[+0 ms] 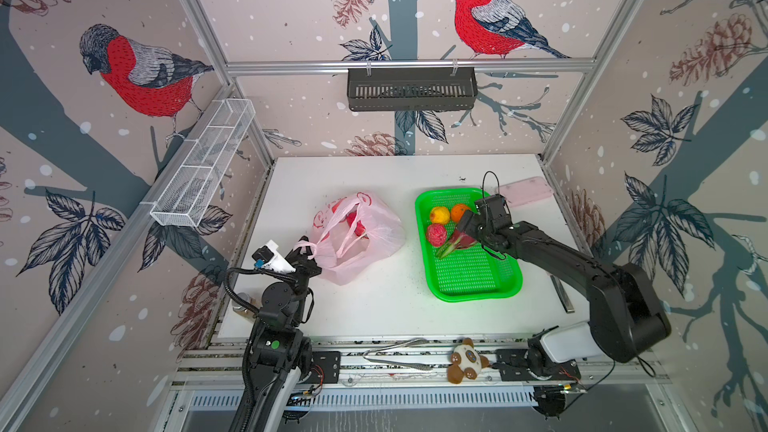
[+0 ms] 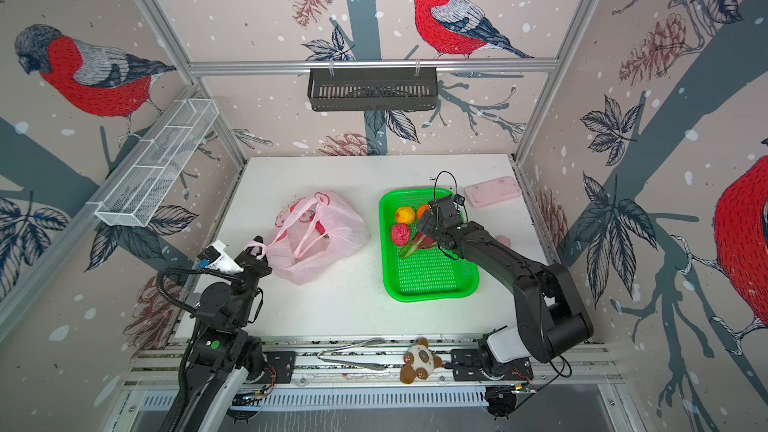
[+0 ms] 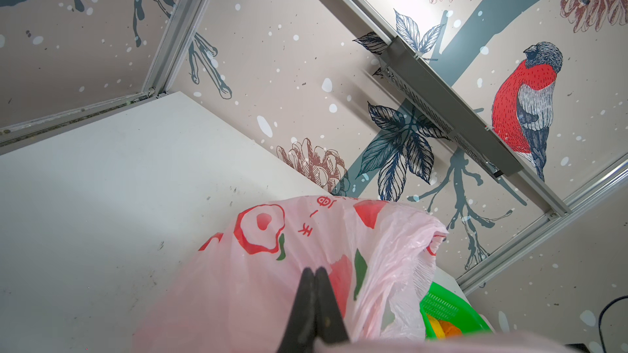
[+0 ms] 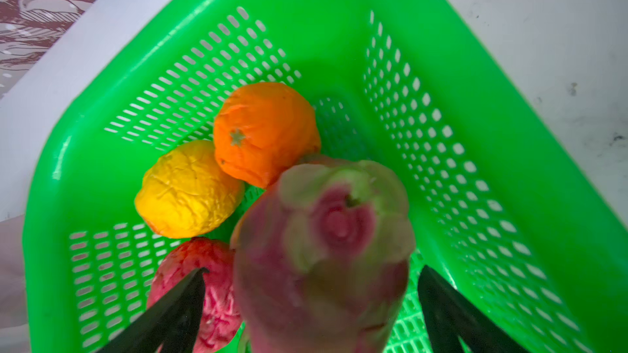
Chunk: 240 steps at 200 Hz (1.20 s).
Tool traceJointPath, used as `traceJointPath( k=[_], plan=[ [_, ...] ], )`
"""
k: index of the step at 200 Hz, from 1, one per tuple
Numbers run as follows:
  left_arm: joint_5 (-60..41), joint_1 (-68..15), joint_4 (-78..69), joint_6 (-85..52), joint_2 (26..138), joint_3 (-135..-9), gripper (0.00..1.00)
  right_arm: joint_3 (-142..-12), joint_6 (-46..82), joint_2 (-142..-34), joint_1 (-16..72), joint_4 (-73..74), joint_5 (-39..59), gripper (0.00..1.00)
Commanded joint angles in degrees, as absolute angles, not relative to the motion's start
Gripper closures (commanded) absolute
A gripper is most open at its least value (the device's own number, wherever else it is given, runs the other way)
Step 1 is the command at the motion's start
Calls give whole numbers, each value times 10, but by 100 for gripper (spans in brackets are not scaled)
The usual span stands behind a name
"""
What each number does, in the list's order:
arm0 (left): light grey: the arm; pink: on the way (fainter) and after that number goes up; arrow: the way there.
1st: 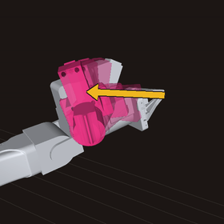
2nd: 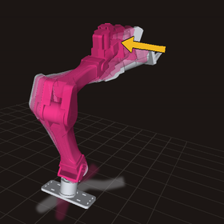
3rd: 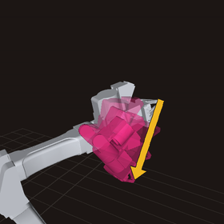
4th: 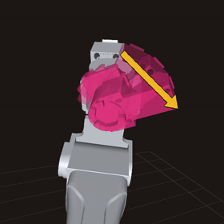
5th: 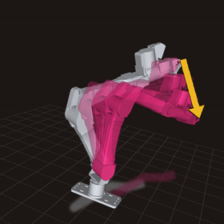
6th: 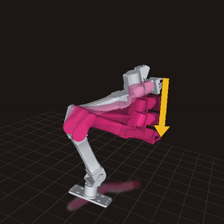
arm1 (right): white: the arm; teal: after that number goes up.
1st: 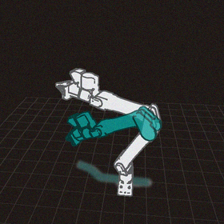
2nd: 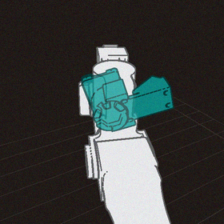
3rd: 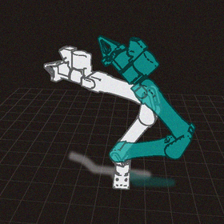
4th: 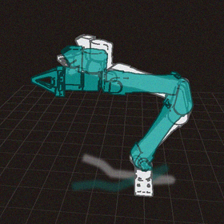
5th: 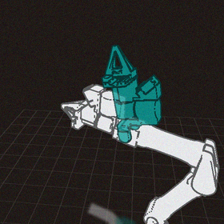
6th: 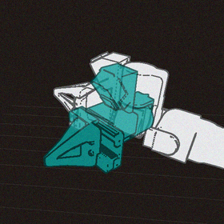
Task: Untie the knot of the plastic bag and take out the fruit
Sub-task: 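Lower the dragon fruit into the basket and open the right gripper, then move the right gripper back into the pink bag opening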
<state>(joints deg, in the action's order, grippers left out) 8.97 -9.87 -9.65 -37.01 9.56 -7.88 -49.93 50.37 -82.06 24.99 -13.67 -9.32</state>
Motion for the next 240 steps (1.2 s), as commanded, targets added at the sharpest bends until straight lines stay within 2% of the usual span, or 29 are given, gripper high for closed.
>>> traceJointPath(
  k=[1, 43, 66, 98, 135, 202, 240],
  plan=[
    [88, -98, -103, -366, 96, -83, 100, -503, 516, -798, 256, -154, -118, 2],
    [85, -98, -105, -367, 95, -82, 100, -516, 517, -760, 284, -185, -149, 3],
    [84, -98, -105, -367, 95, -82, 100, -534, 506, -748, 312, -188, -150, 9],
    [80, -98, -105, -368, 95, -81, 100, -591, 456, -768, 403, -170, -168, 19],
    [74, -98, -102, -368, 95, -75, 100, -697, 429, -853, 526, -160, -206, 25],
    [69, -98, -102, -367, 94, -72, 100, -815, 464, -991, 611, -77, -97, 34],
    [60, -98, -115, -372, 98, -67, 100, -828, 501, -1047, 627, -61, -30, 32]
  ],
)
